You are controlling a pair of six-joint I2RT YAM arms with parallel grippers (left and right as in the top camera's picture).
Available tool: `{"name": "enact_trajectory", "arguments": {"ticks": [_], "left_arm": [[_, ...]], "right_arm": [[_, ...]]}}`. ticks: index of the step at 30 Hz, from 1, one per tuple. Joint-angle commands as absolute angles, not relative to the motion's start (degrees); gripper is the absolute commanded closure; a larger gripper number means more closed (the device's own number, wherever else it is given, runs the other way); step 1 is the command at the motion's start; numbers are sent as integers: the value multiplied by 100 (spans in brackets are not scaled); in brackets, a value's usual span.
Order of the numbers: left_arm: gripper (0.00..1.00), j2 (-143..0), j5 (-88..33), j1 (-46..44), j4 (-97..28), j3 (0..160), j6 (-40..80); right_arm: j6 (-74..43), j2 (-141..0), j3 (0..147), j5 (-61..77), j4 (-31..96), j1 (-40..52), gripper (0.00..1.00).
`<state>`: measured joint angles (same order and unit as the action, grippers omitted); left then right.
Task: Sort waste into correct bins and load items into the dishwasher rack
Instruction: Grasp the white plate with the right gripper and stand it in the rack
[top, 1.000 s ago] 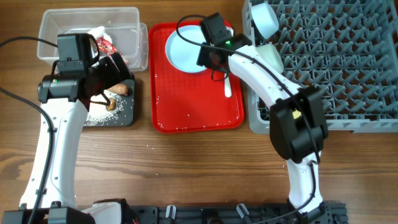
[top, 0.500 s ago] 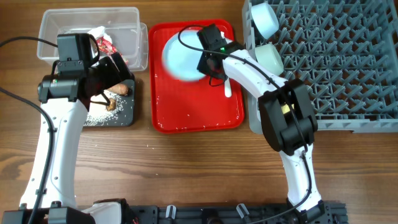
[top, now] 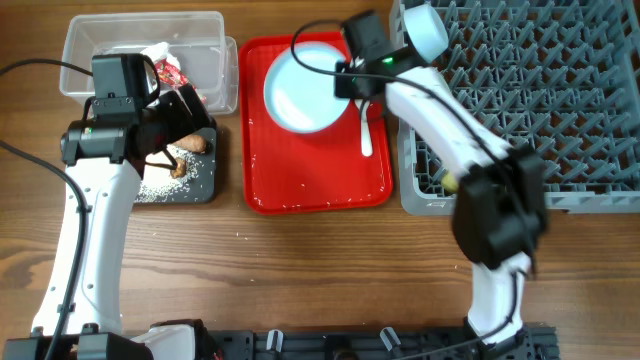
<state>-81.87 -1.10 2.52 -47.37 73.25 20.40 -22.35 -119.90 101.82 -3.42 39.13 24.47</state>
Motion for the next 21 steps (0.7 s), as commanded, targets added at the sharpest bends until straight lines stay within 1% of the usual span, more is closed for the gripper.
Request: {"name": "enact_trajectory", "arguments": {"ticks": [1,3,5,8,11,13,15,20,21], "left_arm": [[0,-8219,-34,250,-4724,7352,1990],[0,-8219,-34,250,-4724,7352,1990],[0,-8219,-34,250,-4724,7352,1990],[0,-8219,-34,250,-4724,7352,1990],[0,-8219,-34,250,-4724,7352,1990],[0,-8219,-34,250,-4724,7352,1992],[0,-8219,-34,250,-4724,7352,1990],[0,-8219,-34,250,-4724,7352,1990],[0,-8219,-34,250,-4724,7352,1990]], "right_arm": [[-1081,-10685,10357,-1341,3892,2359,96],[-740,-10108,10357,-2849,3968,2342,96],[-342,-9867,10357,-4108,3972,2257,96],[449,-9815,10355,-5315,3944,1981,96],[930,-9848,10344,-5548,3806,1498,96],[1310,-9926,10342,-5544,3470,1041,96],[1752,-10064,10339,-5531,3148,792,96],[4429,-10816,10339,-5461,1653,576,95],[4755,-10965,10337,-5461,1428,576,96]]}}
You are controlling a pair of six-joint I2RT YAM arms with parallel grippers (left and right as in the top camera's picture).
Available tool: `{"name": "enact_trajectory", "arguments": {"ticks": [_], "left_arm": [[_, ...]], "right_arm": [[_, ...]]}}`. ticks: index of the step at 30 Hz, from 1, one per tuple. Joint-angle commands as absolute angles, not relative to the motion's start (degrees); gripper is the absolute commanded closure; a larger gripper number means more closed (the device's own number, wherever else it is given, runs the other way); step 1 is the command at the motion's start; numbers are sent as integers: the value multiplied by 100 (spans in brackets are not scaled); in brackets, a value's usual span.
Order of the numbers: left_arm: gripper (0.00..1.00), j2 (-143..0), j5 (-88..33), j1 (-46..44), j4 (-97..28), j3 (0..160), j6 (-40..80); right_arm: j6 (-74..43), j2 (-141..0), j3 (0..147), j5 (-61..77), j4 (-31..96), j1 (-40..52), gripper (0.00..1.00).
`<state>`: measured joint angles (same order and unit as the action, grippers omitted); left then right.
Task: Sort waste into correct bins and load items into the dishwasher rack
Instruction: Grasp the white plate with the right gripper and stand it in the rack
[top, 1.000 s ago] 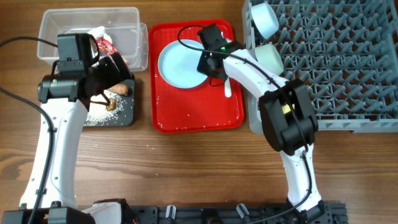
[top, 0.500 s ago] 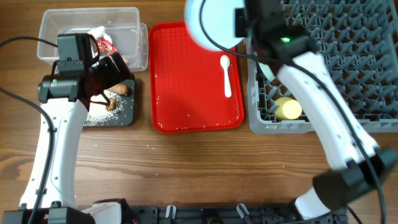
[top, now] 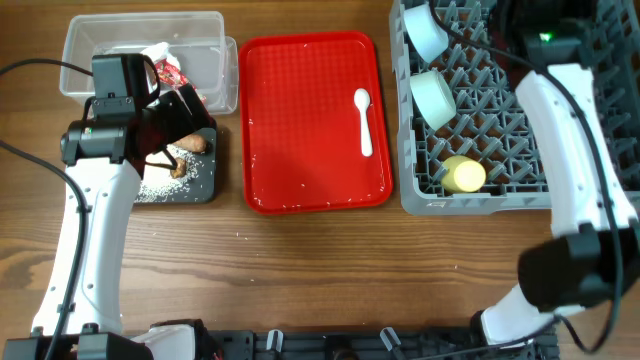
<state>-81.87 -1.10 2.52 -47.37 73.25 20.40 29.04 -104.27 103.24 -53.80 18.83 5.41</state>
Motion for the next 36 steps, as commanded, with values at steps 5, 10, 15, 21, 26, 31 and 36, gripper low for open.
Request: {"name": "enact_trajectory", "arguments": {"ticks": [5,10,15,21,26,31,36], "left_arm": [[0,-8219,-34,250,-4724,7352,1992],[0,-8219,-34,250,-4724,7352,1992],[0,-8219,-34,250,-4724,7352,1992],[0,-8219,-34,250,-4724,7352,1990],[0,-8219,-34,250,-4724,7352,1990],[0,-8219,-34,250,-4724,7352,1990],[0,-8219,-34,250,-4724,7352,1990]], "right_arm": [[4928,-11513,10337,-5391,1057,602,96],[4622,-11727,10337,-5212,1146,615,96],[4486,-11727,10337,-5118,895,622,96],[4480,-11727,10339,-4877,998,790,95],[4056,-11878,10337,-4724,1339,847,96],[3806,-12014,10337,-4729,1649,845,96],[3677,-12011,10337,-4731,1647,847,78]]}}
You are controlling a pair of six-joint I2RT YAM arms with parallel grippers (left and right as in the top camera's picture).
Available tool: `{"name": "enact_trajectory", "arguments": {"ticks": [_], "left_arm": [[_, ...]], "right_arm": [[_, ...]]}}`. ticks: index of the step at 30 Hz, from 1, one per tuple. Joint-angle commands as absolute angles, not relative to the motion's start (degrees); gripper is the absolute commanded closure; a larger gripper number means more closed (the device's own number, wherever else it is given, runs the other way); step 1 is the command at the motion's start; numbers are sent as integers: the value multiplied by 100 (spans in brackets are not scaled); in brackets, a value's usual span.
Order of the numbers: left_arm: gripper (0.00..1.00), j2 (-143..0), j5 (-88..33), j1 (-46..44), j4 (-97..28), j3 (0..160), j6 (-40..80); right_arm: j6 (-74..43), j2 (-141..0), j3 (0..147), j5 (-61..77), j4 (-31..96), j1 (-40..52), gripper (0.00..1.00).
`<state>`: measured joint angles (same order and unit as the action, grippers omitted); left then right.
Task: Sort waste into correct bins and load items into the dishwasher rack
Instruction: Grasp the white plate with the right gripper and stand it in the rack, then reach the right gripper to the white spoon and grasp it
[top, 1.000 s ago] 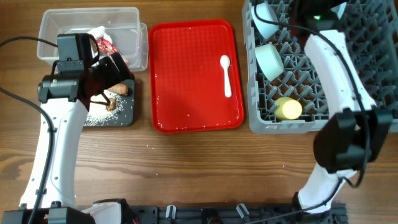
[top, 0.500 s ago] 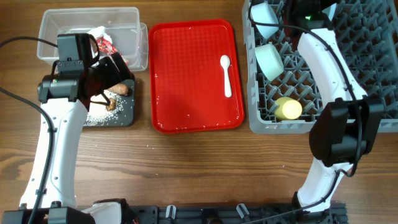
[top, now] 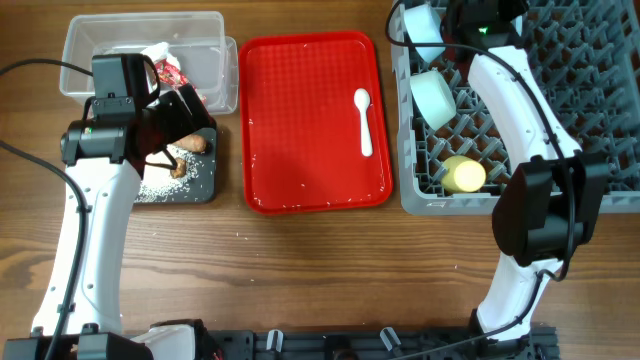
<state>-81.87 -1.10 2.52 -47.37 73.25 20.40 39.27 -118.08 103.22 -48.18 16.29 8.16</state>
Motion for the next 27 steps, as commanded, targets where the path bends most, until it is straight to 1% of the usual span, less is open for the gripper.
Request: {"name": "enact_trajectory", "arguments": {"ticks": [1,5,6,7,8,9,10,12,13,14,16,18,20,21,22,23,24,26,27], "left_arm": [[0,-8219,-34,250,-4724,7352,1992],[0,-8219,-34,250,-4724,7352,1992],[0,-8219,-34,250,-4724,7352,1992],[0,-8219,-34,250,-4724,7352,1990],[0,-8219,-34,250,-4724,7352,1990],[0,-8219,-34,250,-4724,7352,1990],[0,-8219,-34,250,-4724,7352,1992],[0,-8219,-34,250,-4724,7352,1990],[0,-8219,-34,250,-4724,7352,1990],[0,-8219,-34,250,-4724,7352,1992],[0,-8219,-34,250,-4724,7352,1990],[0,-8219,-34,250,-4724,7352,1990],[0,-8219,-34,250,-4724,7352,1992],[0,-8219,-34,250,-4724,7352,1990],[0,-8219,-34,250,-4724,7352,1990],[0,-8219,-34,250,-4724,7352,1990],[0,-8219,-34,250,-4724,7352,1990],[0,-8219,-34,250,-4724,7352,1990],[0,-8219,-34,250,-4724,7352,1990]], "right_arm": [[3625,-12011,10339,-4757,1656,847,77],[3262,-12011,10339,-4821,1678,845,76],[3157,-12011,10339,-4825,1691,845,74],[3096,-12009,10339,-4825,1699,847,65],[3037,-12001,10339,-4856,1697,847,53],[2893,-11968,10344,-4943,1693,851,35],[2742,-11841,10350,-4982,1695,869,14],[2565,-11574,10350,-4915,1717,923,4],[2473,-11393,10350,-4762,1798,987,2],[2220,-10993,10350,-3837,2318,1170,2],[1914,-10665,10350,-2440,2893,1376,2],[1487,-10350,10350,281,3531,1649,0],[1280,-10265,10348,3277,3710,1894,0],[1111,-10337,10322,3782,3616,1992,4],[755,-10398,10267,3754,3496,2091,7],[279,-10534,10171,3389,3367,2222,8],[-180,-10661,10127,2895,3350,2322,11],[-1470,-11163,10108,1251,3625,2576,22],[-1852,-11393,10108,744,3760,2648,24]]}}
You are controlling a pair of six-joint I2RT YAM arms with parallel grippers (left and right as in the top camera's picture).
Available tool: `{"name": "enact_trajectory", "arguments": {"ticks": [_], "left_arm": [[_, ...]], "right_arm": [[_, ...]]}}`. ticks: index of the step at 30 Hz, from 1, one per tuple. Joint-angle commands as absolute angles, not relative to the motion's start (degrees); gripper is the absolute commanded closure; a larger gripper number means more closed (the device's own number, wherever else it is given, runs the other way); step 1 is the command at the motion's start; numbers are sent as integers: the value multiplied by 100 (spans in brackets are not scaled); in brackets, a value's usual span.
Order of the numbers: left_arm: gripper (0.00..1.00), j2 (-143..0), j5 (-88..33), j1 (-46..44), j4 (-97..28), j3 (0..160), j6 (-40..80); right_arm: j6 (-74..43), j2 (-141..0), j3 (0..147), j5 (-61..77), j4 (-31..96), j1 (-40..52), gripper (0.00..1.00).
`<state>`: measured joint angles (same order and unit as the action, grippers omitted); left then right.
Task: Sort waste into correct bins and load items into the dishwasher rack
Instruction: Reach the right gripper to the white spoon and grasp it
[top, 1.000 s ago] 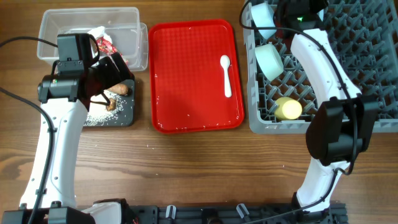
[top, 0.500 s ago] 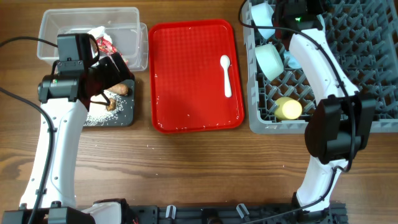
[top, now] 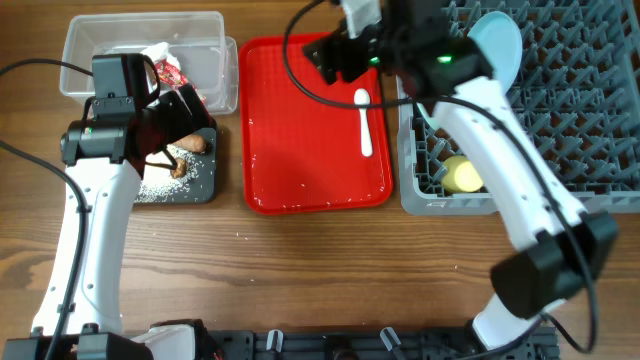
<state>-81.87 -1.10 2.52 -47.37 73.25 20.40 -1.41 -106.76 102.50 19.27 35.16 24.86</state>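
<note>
A white spoon (top: 364, 122) lies on the red tray (top: 300, 150). My right gripper (top: 335, 57) hovers over the tray's far edge, just left of the spoon's bowl, and looks open and empty. A pale blue plate (top: 497, 45) stands on edge in the grey dishwasher rack (top: 560, 120), and a yellow cup (top: 463, 175) sits at the rack's near left. My left gripper (top: 185, 120) hangs over the black tray (top: 195, 185), beside a brown food scrap (top: 192, 145); its jaws are too dark to read.
A clear plastic bin (top: 110, 40) at the back left holds a red-and-white wrapper (top: 165, 65). White crumbs lie on the black tray. My right arm crosses the rack's left part and hides the white cups there.
My right arm has moved from the rack's back left to over the far edge of the red tray. The blue plate now shows standing in the rack. The left arm is where it was.
At first my right gripper was at the rim of the blue plate lying on the red tray. Then the plate was gone from the tray and the arm reached over the rack's back. Now the plate stands in the rack and the gripper is back over the tray.
</note>
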Motion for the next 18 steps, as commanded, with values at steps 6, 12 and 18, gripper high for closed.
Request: {"name": "enact_trajectory", "arguments": {"ticks": [6,12,18], "left_arm": [[0,-8219,-34,250,-4724,7352,1990],[0,-8219,-34,250,-4724,7352,1992],[0,-8219,-34,250,-4724,7352,1992]], "right_arm": [[-2847,-12352,10108,-47,3885,2604,35],[-3002,-12700,10110,-692,3758,2418,46],[-3068,-13061,10110,-1017,3706,2357,48]]}}
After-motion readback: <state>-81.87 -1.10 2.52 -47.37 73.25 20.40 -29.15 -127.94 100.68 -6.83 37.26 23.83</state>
